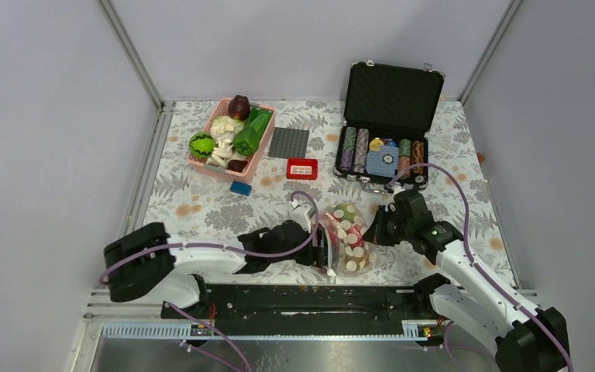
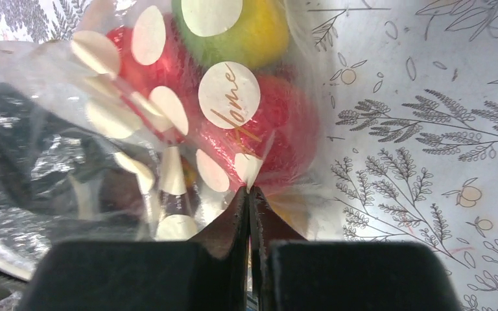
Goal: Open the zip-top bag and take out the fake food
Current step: Pick up the fake fruit from the zipper food storage bag.
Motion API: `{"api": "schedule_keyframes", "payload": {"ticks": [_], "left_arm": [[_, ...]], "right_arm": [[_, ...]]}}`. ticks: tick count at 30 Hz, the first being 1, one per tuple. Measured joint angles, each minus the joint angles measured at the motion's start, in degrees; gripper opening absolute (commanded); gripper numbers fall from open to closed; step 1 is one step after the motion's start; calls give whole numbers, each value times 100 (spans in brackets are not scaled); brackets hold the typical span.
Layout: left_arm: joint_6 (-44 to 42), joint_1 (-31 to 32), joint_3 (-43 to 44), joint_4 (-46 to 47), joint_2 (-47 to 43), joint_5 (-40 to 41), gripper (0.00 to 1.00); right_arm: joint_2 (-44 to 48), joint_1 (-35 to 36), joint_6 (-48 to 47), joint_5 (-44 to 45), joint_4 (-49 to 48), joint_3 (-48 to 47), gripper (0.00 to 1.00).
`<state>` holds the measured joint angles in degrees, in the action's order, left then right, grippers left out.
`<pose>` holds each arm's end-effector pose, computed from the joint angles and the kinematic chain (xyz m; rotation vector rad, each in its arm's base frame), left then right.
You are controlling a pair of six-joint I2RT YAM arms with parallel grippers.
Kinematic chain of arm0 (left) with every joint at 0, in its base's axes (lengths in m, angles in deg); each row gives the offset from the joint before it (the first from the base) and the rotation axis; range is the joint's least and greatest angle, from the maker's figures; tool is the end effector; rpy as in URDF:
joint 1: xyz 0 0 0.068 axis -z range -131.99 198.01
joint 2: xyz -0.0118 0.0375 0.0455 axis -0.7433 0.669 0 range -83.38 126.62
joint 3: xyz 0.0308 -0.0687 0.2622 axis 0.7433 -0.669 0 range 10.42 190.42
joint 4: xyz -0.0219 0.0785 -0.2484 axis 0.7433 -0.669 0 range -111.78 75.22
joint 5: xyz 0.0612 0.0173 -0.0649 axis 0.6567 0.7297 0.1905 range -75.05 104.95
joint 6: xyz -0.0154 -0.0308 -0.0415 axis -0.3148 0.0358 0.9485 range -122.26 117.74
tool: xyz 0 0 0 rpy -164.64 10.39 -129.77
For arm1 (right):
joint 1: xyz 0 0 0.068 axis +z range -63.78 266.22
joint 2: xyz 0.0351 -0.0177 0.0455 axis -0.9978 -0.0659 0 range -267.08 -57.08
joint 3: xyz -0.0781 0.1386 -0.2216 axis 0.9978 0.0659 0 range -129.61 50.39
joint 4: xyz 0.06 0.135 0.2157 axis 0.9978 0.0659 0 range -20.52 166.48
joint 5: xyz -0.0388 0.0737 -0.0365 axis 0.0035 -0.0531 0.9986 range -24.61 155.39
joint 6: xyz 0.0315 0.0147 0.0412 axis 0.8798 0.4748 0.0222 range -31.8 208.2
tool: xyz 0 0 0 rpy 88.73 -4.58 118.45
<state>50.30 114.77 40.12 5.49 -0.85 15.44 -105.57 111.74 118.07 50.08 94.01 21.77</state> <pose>0.1083 -0.2515 0.1573 0.2901 2.3750 -1.1263 0.1523 0.0832 0.2085 -0.0450 2.4495 0.7689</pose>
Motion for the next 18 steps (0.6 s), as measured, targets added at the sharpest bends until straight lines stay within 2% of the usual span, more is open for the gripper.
{"api": "schedule_keyframes", "payload": {"ticks": [7,11,14,18], "left_arm": [[-380,9,468,-2041,-1290,809,56],[-470,-28,584,-2885,-1827,1333,56],[-450,-146,566,-3316,-2050,1593,54],[-306,-275,326,-3351,-2365,1698,54]], "right_arm": [[142,0,42,232,0,4,0],[175,0,79,286,-2,17,0],[229,2,140,315,-7,35,0],[251,59,238,256,-133,35,0]]}}
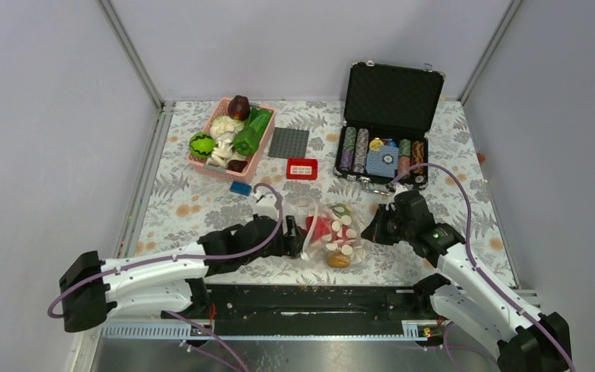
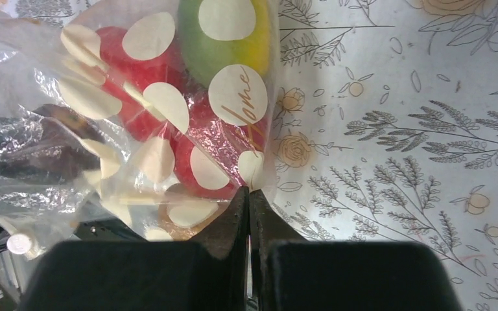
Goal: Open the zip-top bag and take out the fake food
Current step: Pick up the fake fruit from the zipper food storage bag, then place the fake fruit in the bin.
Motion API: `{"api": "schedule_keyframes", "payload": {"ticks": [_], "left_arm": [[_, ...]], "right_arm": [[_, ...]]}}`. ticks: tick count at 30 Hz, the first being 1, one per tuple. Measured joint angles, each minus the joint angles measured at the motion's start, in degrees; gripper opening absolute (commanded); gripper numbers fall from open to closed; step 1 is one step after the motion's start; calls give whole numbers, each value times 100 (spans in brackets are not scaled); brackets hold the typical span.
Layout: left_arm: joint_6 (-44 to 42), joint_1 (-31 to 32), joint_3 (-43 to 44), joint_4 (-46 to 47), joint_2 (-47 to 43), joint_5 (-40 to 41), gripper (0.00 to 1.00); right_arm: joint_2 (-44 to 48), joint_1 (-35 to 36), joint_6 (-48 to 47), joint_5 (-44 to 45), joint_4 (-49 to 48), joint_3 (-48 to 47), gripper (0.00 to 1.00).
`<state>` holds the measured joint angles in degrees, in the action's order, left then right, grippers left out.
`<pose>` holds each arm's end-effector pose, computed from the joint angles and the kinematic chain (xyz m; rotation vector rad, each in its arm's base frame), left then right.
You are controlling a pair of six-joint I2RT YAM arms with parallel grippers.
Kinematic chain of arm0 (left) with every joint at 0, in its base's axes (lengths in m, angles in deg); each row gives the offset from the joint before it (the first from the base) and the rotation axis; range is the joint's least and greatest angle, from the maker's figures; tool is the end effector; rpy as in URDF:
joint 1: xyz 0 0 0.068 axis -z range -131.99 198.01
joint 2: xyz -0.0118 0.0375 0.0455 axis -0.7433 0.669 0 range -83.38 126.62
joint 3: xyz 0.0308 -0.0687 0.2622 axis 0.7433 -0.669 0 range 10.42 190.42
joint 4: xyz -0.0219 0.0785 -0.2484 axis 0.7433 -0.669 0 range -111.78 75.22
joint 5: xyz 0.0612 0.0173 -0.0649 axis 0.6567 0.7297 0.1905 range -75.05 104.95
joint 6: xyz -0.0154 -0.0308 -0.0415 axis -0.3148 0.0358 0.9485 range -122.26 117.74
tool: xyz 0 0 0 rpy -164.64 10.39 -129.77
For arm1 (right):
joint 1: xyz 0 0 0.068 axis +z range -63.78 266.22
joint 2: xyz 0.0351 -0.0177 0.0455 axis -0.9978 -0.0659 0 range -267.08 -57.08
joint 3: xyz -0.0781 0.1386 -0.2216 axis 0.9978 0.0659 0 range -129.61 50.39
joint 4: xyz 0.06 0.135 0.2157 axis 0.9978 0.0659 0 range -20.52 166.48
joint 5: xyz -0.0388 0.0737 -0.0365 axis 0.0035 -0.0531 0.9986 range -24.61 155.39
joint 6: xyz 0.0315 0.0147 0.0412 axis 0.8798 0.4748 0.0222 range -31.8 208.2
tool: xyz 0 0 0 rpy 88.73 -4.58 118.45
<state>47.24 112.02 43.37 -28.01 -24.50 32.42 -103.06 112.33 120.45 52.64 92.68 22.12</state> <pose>0.1032 -0.1875 0.2182 0.1246 2.3182 -0.7252 0.1495 0.0821 0.2147 0.0064 2.3895 0.7641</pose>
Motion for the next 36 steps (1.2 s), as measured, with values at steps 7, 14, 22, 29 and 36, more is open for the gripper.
{"api": "schedule_keyframes", "payload": {"ticks": [7,14,22,29,36], "left_arm": [[203,-55,-697,44,-1316,417,54],[304,-66,-839,-7,-2376,973,54],[164,-238,-501,-308,-2542,1305,54],[-459,-2074,1082,-525,-1368,682,52],[-1141,-4129,2540,-518,149,-256,51]], "right_arm": [[2,2,0,136,48,74,0],[37,2,-4,236,52,157,0],[46,2,-2,275,50,195,0],[162,2,-2,269,52,251,0],[295,0,2,264,52,382,0]]}}
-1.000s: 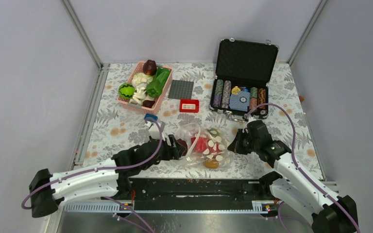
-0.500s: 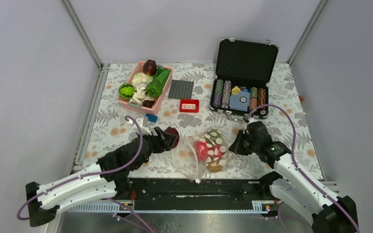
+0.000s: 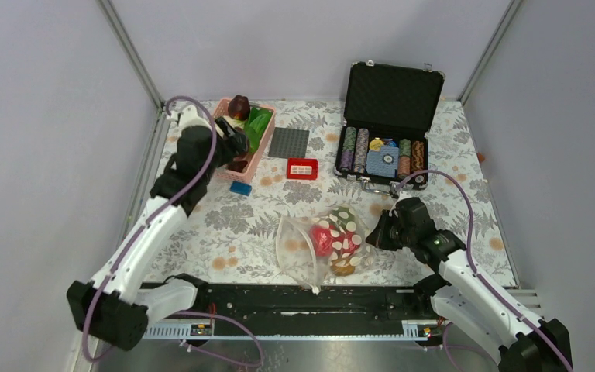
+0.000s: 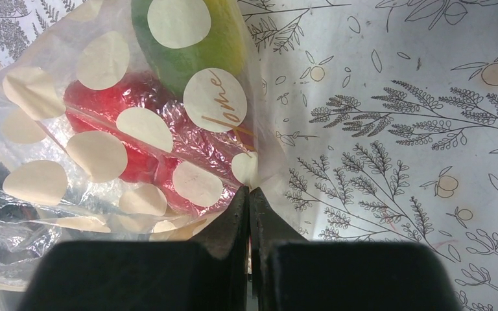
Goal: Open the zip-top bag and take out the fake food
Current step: Place the fake fruit in the bin.
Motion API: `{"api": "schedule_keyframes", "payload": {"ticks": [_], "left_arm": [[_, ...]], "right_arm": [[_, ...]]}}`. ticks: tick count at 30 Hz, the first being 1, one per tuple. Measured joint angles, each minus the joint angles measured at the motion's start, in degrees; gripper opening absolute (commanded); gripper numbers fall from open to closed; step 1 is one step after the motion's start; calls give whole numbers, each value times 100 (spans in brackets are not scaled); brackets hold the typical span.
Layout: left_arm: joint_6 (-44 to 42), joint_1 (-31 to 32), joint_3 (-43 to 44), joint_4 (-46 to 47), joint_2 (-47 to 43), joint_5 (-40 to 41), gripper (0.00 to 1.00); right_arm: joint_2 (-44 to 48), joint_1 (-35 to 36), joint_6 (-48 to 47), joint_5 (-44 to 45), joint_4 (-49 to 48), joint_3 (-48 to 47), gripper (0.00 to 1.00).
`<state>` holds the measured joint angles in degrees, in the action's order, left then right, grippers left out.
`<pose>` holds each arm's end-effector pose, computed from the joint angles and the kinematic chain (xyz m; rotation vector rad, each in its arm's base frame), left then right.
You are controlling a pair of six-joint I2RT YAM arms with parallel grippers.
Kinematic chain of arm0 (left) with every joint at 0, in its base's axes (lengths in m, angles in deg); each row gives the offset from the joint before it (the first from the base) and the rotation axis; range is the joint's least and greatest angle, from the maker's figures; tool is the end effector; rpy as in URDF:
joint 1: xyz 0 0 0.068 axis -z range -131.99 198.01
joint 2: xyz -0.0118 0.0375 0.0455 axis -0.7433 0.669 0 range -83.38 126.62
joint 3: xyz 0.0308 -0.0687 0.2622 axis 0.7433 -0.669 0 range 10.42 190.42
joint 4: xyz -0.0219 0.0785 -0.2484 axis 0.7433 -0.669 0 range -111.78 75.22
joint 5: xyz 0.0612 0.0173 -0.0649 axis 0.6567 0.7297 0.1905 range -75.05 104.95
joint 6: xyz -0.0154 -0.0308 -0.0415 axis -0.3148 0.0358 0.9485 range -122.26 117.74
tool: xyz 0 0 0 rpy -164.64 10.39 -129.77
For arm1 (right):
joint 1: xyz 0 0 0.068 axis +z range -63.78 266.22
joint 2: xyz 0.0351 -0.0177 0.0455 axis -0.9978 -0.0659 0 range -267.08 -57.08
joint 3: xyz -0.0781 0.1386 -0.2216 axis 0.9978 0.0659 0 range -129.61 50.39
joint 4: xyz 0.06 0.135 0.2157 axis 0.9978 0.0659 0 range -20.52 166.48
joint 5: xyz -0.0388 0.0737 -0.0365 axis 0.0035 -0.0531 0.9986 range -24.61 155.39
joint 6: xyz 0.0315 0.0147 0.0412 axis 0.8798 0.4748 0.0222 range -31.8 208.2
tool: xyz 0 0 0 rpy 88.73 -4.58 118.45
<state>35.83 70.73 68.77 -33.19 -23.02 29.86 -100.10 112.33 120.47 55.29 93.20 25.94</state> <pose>0.2229 -0.0835 0.3565 -0.4330 1.8932 -0.4617 0.1400 0.0756 0.1990 0.0356 2.4050 0.7037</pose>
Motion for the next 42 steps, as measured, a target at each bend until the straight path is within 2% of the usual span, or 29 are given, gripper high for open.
{"api": "schedule_keyframes", "payload": {"ticks": [4,8,13,22,34,42], "left_arm": [[-315,-789,728,-48,850,-391,52],[-619,-1215,1624,-177,1773,-678,52],[-955,-1637,2951,-319,3187,-984,52],[-1272,-2011,4044,-625,4909,-1449,53],[-2127,-1989,4404,-748,5504,-1880,62],[-2793,-1987,4492,-715,5685,-1950,73]], "right_arm": [[24,0,0,-17,-7,11,0],[-15,0,0,-98,-39,11,0],[-210,-2,-11,-157,-87,11,0],[-597,-2,-118,-170,-245,11,0],[-737,-2,-162,-295,-354,11,0],[-741,-2,-186,-295,-354,11,0]]}}
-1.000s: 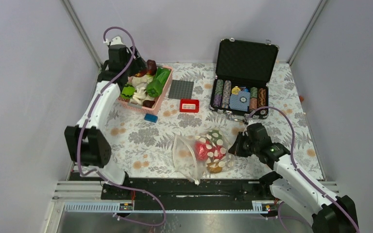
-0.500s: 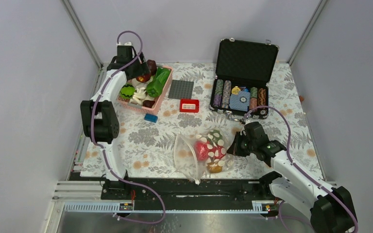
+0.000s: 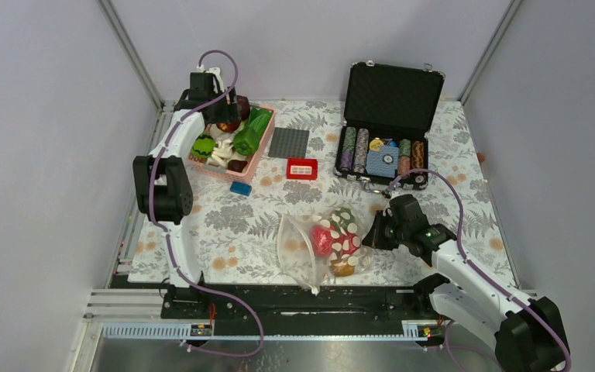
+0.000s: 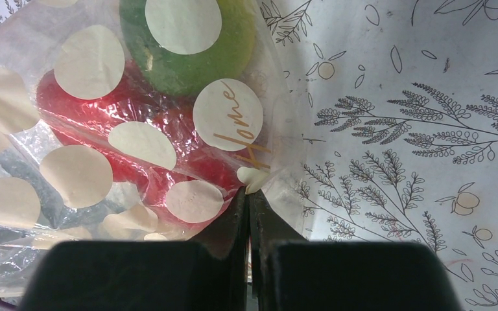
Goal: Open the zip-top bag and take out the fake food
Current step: Place the fake fruit in the bin.
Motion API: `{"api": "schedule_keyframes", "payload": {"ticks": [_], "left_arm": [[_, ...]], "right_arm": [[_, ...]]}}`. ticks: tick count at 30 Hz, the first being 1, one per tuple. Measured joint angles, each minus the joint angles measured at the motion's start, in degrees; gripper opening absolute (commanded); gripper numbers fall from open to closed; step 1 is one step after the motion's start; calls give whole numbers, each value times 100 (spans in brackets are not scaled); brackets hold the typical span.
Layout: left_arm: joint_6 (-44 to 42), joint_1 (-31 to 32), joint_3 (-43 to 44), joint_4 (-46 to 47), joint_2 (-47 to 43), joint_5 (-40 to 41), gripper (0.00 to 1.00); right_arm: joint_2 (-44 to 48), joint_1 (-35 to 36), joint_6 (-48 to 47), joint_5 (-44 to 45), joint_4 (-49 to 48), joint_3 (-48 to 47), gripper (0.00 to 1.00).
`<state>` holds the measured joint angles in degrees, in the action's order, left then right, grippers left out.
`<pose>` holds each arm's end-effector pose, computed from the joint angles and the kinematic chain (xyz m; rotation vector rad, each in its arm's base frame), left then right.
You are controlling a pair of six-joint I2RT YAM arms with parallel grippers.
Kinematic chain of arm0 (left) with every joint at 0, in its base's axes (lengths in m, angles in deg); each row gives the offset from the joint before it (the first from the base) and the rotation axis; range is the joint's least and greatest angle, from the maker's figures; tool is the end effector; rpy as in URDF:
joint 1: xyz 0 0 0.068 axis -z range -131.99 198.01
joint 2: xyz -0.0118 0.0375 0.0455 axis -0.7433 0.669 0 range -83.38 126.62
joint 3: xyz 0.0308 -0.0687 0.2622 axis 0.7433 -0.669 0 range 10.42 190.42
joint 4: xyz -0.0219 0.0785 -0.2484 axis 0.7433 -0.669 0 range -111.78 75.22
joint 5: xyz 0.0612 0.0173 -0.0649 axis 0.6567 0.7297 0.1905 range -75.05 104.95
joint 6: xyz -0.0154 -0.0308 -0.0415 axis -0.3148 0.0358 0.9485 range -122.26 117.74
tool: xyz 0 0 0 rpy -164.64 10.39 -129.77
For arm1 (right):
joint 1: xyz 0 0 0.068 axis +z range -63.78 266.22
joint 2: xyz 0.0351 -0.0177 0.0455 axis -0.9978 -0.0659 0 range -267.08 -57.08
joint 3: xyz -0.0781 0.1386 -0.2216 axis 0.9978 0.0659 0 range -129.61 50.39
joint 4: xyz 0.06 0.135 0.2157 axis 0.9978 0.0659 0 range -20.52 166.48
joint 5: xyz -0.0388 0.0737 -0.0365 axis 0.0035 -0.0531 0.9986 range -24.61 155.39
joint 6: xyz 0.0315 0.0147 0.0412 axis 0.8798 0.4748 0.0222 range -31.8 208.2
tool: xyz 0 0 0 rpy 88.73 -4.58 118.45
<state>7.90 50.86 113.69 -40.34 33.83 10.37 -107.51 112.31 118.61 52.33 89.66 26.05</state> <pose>0.4766 -0.0266 0.2779 -0.1018 2.2639 -0.2110 0.1522 0.0835 0.1845 -0.0201 2.4798 0.7203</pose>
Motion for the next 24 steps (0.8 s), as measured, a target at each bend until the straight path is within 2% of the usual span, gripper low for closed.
{"api": "schedule_keyframes", "payload": {"ticks": [3,8,24], "left_arm": [[-166,0,79,-4,87,4,85],[-323,0,201,4,186,0,97],[-201,0,271,94,168,-35,99]], "right_arm": [[-2,0,-7,0,2,0,0],[-33,0,-17,0,2,0,0],[-85,0,-20,0,0,0,0]]}}
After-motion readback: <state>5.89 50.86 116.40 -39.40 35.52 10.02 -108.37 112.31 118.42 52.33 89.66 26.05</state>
